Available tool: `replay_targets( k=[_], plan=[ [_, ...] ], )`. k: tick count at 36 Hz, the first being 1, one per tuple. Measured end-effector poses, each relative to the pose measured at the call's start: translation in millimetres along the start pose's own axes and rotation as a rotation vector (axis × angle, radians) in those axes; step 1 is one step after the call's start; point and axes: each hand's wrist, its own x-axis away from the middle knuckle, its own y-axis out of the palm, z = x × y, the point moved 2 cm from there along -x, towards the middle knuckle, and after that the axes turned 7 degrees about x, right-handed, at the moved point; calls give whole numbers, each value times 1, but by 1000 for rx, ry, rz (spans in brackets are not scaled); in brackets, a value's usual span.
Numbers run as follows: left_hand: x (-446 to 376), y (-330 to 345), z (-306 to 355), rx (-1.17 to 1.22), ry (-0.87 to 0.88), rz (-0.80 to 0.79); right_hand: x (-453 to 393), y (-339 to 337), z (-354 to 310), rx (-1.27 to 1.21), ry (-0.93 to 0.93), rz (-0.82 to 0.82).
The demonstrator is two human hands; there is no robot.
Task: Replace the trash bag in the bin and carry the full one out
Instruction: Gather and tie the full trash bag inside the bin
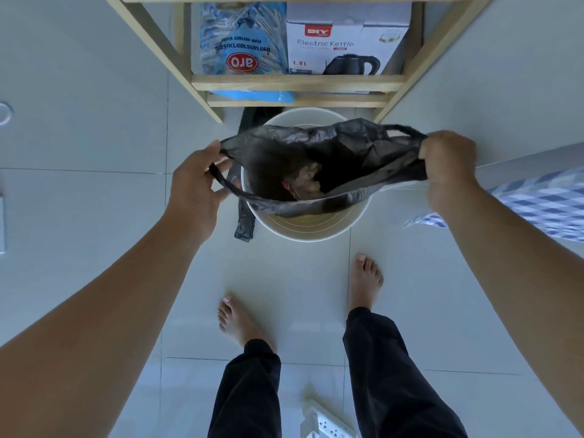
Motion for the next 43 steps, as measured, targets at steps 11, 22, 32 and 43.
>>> replay_targets(
  k=[11,22,32,43],
  plan=[
    [7,39,31,443,114,-114,8,-8,-35,595,-473,-19],
    [-12,20,2,240,-3,115,21,-23,-38,-1390,153,-311],
    [-20,16,-11,205,-119,151,13,-6,-44,-890,210,-213],
    [-21,17,-10,66,63,219,19,-28,-30,-1149,258,-572]
  ],
)
